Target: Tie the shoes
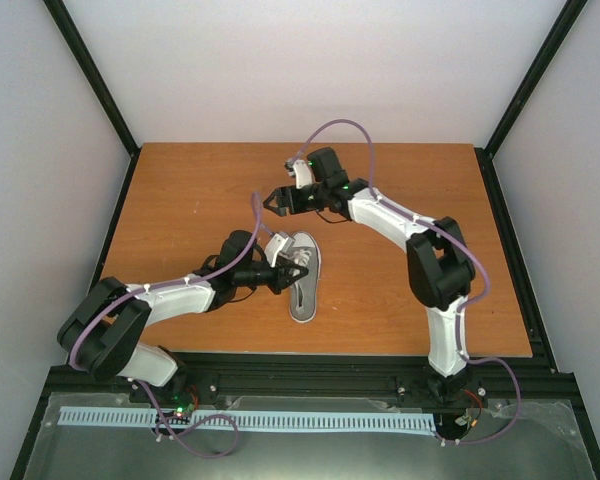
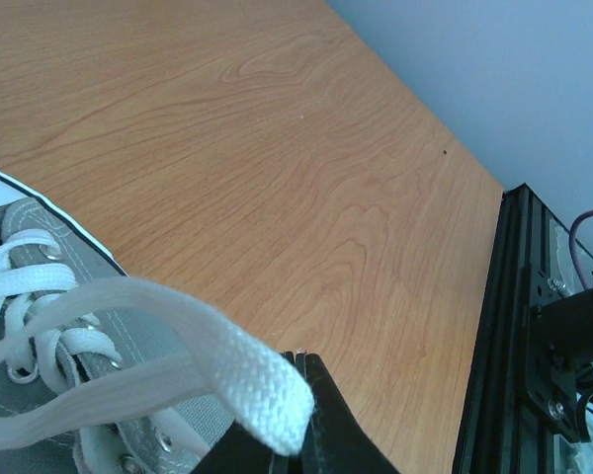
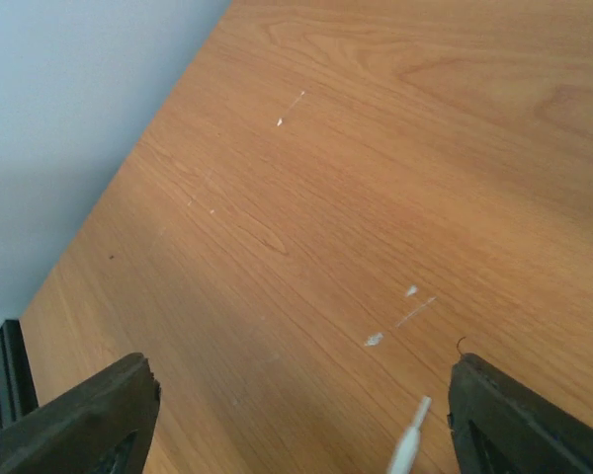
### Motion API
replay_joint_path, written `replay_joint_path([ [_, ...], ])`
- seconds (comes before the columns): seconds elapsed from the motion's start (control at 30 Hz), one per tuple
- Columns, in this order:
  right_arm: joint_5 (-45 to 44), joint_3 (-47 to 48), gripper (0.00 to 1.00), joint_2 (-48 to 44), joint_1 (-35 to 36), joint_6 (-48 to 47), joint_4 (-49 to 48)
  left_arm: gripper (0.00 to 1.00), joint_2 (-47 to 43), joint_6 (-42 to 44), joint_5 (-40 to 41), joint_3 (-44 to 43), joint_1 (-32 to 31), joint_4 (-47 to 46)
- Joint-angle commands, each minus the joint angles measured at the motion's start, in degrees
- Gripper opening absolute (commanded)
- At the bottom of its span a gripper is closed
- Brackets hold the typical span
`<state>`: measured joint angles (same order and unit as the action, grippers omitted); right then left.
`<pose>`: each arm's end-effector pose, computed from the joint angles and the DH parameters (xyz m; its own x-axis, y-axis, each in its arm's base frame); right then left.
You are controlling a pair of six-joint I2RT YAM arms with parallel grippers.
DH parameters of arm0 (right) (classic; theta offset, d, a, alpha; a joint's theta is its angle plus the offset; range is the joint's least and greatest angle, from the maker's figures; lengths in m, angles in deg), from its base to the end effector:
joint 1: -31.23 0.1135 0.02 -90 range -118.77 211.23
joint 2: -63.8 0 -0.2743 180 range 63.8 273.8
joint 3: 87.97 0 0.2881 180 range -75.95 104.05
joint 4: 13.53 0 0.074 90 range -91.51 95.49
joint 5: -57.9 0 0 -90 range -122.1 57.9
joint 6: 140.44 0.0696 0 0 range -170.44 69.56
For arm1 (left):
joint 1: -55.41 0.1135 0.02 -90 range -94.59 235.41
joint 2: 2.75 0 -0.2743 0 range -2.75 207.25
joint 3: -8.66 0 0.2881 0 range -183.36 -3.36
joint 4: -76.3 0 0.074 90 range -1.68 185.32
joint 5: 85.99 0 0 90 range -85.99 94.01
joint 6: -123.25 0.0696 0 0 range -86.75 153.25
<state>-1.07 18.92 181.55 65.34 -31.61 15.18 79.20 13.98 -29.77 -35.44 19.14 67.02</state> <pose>0.4217 0.3290 0.2168 -0.7605 -0.1810 -0.6236 -0.5960 0.5759 0.5596 0.2390 -0.2234 0.1453 -0.6562 0.1412 -0.7413 0.7086 0.4533 -0.5408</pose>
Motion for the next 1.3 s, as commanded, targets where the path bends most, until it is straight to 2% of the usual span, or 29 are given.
replay_joint_path([
  [0.0,0.7,-8.1,0.83,-10.6,-4.8,-2.4,-6.2,0.01,-2.2,-3.7,0.3,0.5,0.8,-4.0],
  [0.13,7.2,-22.0,0.86,-21.7,-8.6,-4.0,-17.0,0.01,-2.8,-4.2,-1.7,1.2,1.9,-4.4],
  [0.33,7.4,-44.4,0.83,-38.5,-9.1,-8.2,-27.8,0.01,-2.8,-3.8,-8.6,1.0,5.5,-3.7],
  [0.4,5.9,-50.4,0.79,-41.9,-8.9,-7.5,-31.5,0.01,-2.6,-2.4,-12.4,0.0,6.4,-1.4],
  [0.5,1.3,-56.9,0.69,-44.3,-7.6,-6.6,-35.4,0.01,-2.7,0.1,-16.1,-1.6,6.6,3.0],
  [0.73,-5.1,-63.2,0.51,-39.8,-3.3,-8.3,-44.2,0.01,-2.1,3.2,-18.0,-2.9,6.8,7.6],
  [0.9,-5.6,-63.0,0.44,-32.8,-1.0,-11.0,-49.0,0.01,-0.3,3.4,-19.0,-3.6,6.8,7.2],
  [1.03,-5.6,-62.7,0.44,-29.4,0.8,-11.7,-51.4,0.01,0.9,3.4,-19.5,-3.6,6.8,6.6],
  [1.27,-3.6,-60.6,0.36,-24.8,3.3,-13.6,-51.4,0.01,2.9,3.6,-20.2,-3.9,6.9,5.8],
])
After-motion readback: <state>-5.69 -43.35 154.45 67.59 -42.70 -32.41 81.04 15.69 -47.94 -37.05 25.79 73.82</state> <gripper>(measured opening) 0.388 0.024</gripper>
